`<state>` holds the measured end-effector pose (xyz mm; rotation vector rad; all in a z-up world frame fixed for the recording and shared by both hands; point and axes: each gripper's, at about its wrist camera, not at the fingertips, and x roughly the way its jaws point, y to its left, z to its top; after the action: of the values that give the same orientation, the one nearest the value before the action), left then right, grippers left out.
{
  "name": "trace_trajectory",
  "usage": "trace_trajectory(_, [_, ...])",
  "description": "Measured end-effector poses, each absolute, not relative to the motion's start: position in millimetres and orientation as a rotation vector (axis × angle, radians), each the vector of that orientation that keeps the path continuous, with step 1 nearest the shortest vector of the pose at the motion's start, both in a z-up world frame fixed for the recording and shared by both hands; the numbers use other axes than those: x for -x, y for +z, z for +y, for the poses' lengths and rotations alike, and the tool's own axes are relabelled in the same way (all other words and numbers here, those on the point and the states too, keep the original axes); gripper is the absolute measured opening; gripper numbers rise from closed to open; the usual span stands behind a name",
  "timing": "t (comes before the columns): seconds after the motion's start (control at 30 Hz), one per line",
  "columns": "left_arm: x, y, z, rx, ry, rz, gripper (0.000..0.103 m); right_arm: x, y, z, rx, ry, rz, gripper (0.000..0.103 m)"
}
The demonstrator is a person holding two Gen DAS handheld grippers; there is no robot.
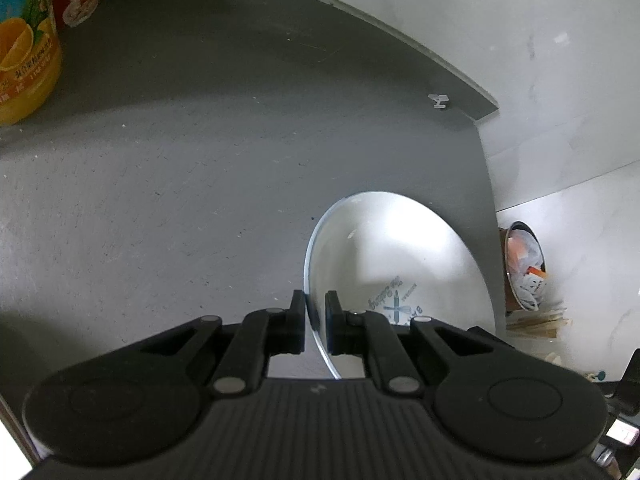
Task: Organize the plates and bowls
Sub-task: 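Close both grippers on the 'Bakery' plate rim and lift it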
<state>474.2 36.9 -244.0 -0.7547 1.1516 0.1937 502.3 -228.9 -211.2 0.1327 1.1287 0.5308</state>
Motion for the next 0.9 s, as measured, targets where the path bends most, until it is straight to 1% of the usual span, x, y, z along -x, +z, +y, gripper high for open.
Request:
trace_trajectory(0.37, [-474, -250, 34, 0.822, 0.183, 1.149, 0.007, -494, -208, -229, -0.127, 0.510, 1.105, 0.010])
trace_trajectory(0.43, [-474, -248, 34, 0.826, 0.180, 1.143, 0.005, -494, -205, -231, -0.135, 0.513, 1.094, 0.010])
trace_trajectory(0.9, [-462, -200, 46, 0.808, 0.151, 1.035, 0.004, -485, -162, -229, -0.165, 0.532, 0.999, 0.011])
